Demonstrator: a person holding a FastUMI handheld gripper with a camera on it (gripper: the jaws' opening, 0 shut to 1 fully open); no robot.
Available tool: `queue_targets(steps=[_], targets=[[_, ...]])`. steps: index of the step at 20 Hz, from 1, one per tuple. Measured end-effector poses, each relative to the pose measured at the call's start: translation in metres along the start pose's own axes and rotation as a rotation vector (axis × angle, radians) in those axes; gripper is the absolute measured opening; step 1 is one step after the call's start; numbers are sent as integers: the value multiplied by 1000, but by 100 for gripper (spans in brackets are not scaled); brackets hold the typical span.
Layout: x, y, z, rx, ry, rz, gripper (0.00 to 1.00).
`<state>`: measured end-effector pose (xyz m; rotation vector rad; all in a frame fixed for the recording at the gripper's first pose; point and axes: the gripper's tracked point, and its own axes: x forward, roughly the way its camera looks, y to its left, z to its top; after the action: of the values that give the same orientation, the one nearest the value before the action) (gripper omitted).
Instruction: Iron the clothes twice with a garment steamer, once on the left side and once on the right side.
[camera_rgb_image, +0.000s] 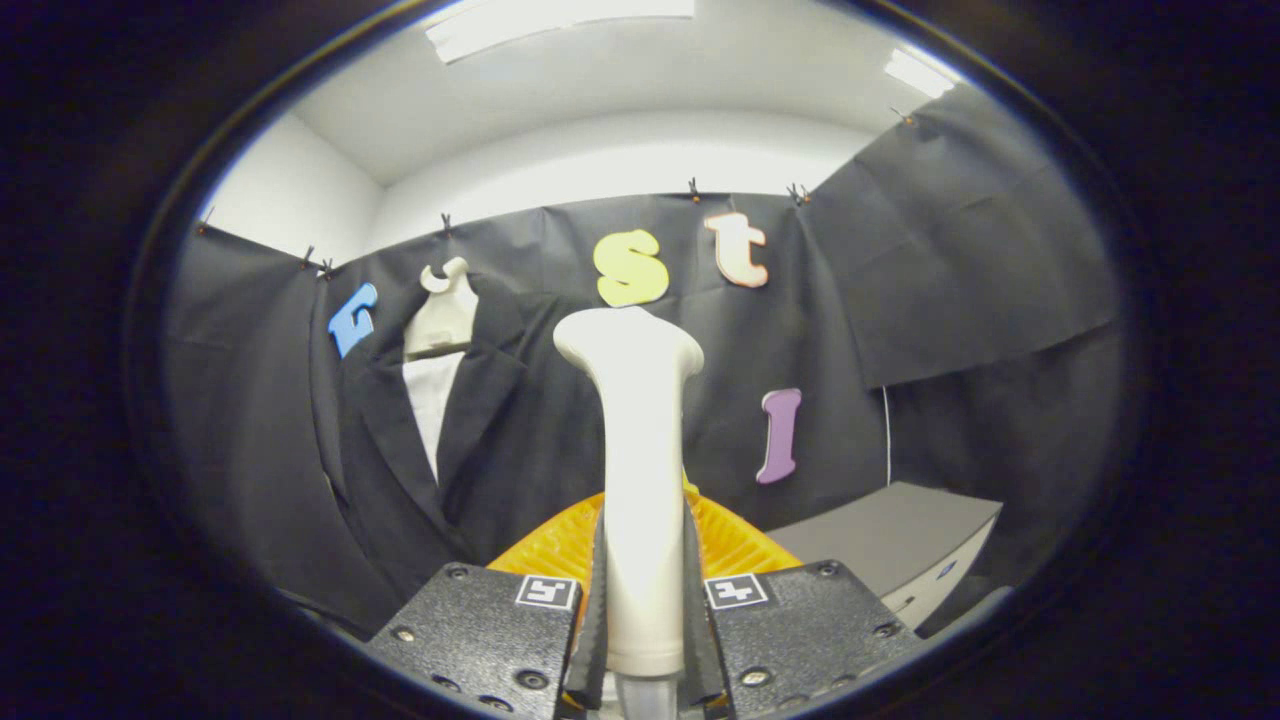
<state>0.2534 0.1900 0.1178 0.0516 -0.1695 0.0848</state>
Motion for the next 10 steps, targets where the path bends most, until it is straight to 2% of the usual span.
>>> queue_targets(steps=[6, 10], targets=[[36, 48, 21, -25, -124, 34, 33], [52, 75, 34, -90, -206, 44, 33]])
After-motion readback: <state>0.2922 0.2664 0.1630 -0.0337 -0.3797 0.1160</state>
